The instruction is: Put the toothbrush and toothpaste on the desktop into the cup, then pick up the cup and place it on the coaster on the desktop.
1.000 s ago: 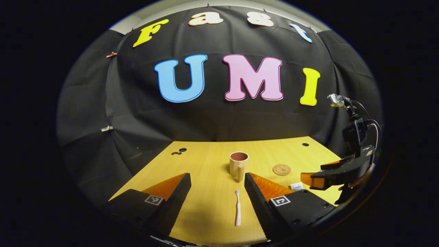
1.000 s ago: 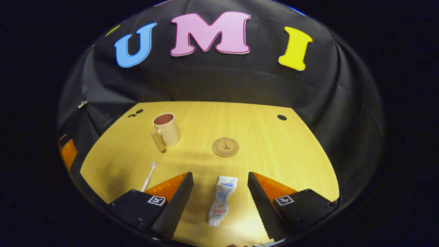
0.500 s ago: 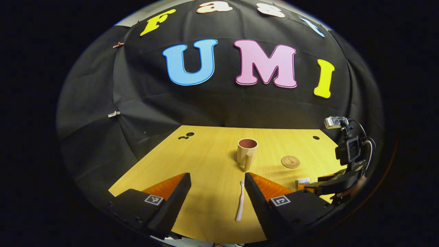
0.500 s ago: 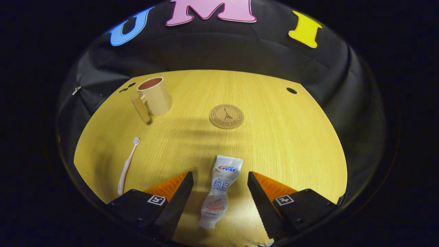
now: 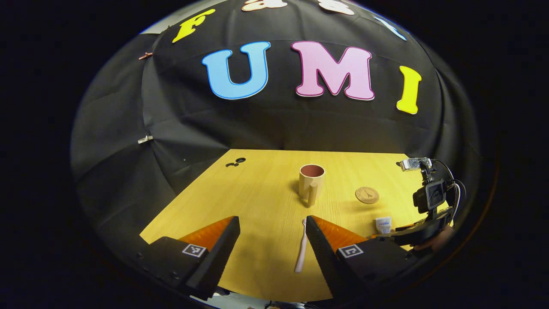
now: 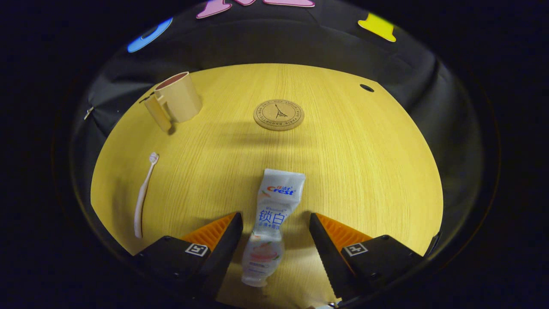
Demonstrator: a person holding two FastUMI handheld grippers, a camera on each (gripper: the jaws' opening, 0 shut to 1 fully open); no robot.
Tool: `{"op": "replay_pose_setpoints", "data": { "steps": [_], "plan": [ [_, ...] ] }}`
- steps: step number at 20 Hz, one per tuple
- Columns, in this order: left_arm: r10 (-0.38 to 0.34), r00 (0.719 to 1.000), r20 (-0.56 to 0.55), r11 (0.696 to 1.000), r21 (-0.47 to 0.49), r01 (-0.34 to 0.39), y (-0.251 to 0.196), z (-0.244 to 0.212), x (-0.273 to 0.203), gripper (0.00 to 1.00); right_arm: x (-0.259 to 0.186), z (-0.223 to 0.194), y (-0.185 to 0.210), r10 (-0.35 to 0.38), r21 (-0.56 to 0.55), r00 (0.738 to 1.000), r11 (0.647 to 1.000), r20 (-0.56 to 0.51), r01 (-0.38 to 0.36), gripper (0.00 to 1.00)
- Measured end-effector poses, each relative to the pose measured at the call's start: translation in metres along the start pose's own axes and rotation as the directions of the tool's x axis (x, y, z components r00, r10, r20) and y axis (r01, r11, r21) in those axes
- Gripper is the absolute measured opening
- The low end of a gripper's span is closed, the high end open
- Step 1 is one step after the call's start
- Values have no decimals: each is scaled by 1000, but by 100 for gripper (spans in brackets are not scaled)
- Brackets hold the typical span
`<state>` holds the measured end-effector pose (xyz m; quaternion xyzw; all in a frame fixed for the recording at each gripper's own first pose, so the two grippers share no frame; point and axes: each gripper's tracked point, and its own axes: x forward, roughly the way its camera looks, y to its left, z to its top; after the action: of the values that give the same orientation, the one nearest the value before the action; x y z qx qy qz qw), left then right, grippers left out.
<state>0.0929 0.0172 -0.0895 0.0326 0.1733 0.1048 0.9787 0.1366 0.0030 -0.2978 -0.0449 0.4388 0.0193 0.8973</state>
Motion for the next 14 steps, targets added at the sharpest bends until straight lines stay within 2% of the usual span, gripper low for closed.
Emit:
{"op": "replay_pose_setpoints", "data": {
  "steps": [1, 3, 4, 7, 9, 10, 12, 14],
  "plan": [
    [-2, 1000, -1, 1000, 5, 2, -1, -1, 0, 96, -1, -1, 4, 12, 5, 1000, 1000, -4, -12, 95],
    [-9, 1000, 3, 1000, 13, 9, -1, -2, -2, 96, 2, 1, 4, 3, 19, 1000, 1000, -8, -2, 81],
    [-14, 1000, 5, 1000, 16, 14, 0, -1, -3, 96, 3, 1, 4, -2, 34, 1000, 999, -22, 2, 61],
    [-10, 1000, 9, 1000, 16, 10, 5, -4, -4, 96, 2, 2, 4, 1, 35, 999, 999, -43, 1, 42],
    [-9, 1000, 2, 1000, 0, 9, 6, -10, -3, 96, 3, 2, 6, 26, -7, 998, 1000, -65, -26, 40],
    [-13, 1000, -2, 1000, -8, 13, 5, -13, -2, 96, 3, 1, 6, 37, -19, 997, 999, -67, -38, 31],
    [-21, 999, -26, 1000, -19, 20, 5, -23, 3, 96, 1, 2, 5, 60, -41, 996, 997, -66, -62, 34],
    [-27, 999, -47, 999, -30, 26, 4, -31, 11, 96, 0, 1, 3, 62, -45, 995, 997, -73, -66, 28]
  ]
}}
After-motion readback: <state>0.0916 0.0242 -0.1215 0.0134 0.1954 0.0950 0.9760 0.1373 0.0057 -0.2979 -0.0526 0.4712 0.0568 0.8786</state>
